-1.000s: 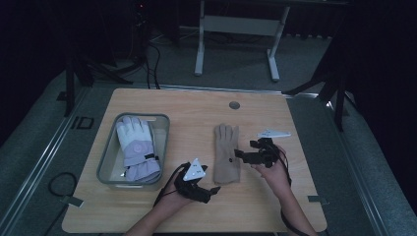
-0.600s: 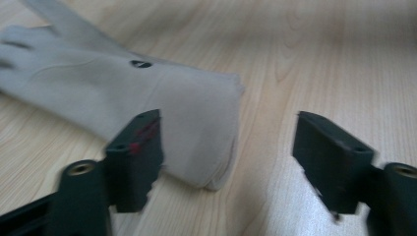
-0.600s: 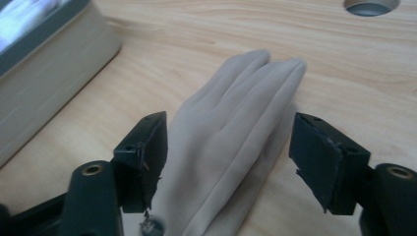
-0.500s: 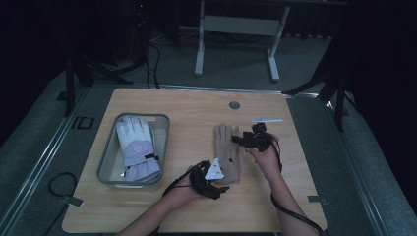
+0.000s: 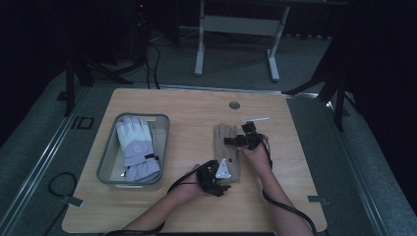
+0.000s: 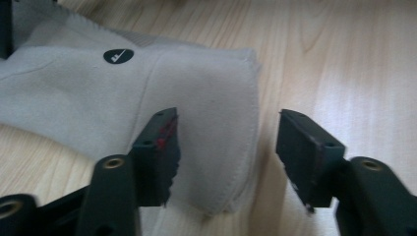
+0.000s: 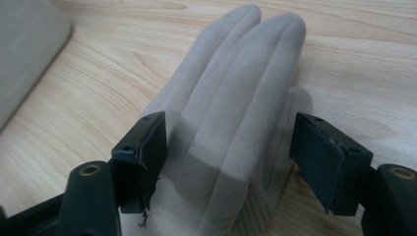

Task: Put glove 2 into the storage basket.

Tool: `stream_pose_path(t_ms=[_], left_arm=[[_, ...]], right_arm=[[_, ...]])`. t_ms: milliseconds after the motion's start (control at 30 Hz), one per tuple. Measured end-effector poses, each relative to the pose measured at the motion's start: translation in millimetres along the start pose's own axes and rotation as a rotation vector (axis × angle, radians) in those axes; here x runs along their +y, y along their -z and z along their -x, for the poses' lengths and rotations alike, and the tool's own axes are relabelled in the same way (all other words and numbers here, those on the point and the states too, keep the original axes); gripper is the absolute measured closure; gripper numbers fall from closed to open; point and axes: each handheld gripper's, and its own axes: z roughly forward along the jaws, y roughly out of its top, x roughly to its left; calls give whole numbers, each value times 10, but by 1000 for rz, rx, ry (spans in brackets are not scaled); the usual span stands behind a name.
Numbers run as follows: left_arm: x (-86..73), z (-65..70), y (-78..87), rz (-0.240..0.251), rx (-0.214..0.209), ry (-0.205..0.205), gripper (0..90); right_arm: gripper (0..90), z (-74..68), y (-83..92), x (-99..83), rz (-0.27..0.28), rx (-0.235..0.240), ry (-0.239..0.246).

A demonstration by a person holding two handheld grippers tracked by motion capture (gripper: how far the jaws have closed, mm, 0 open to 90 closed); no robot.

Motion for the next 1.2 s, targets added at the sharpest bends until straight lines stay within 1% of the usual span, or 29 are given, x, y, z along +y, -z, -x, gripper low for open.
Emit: stream_pose_path(t_ms=[33,67,100,167,200,233,300,367,467,567,633,667,800,967,1000,1033,1067,1100,1167,1200], left_arm=[[3,-1,-12,-5,0,2,429],[7,-6,-18,-17,4,-1,443],[11,-10,-24,-22,5,-3,469],[20,-12,-37,-30,9,-4,483],[26,-11,-42,-32,10,-6,496],[33,-9,-47,-36,14,-10,506],[48,-3,-52,-45,23,-18,546],[63,1,-48,-55,35,-26,621],[78,1,-43,-61,32,-34,747],[92,18,-41,-60,45,-50,803],[95,44,-39,-57,62,-61,821],[97,49,-31,-51,68,-55,825],[109,53,39,-41,67,-56,835],[127,51,153,-42,67,-69,836],[128,51,176,-38,60,-63,836],[131,52,202,-40,60,-65,836],[130,53,231,-29,58,-60,836],[126,48,264,-11,56,-45,836],[113,39,340,19,58,-29,835],[113,39,340,19,58,-29,835]], right_arm=[[337,1,-19,-3,-10,-3,4],[347,-2,-29,-2,-18,-9,10],[365,-4,-37,1,-23,-8,12],[432,-9,-43,7,-29,0,21],[447,-15,-49,10,-34,1,22],[494,-15,-53,14,-38,2,26],[540,-21,-60,21,-43,5,29],[606,-23,-56,21,-39,3,33],[678,-15,-36,18,-26,4,37],[704,-12,-27,10,-14,2,31],[717,-23,-19,12,-7,-5,32],[724,-30,-13,16,-7,-6,35],[741,-61,27,39,-1,-9,47],[744,-119,99,75,21,13,54],[745,-136,113,84,25,16,57],[745,-150,128,94,27,30,54],[746,-166,143,105,29,39,54],[747,-186,159,115,33,42,59],[748,-219,206,127,59,62,56],[748,-219,206,127,59,62,56]])
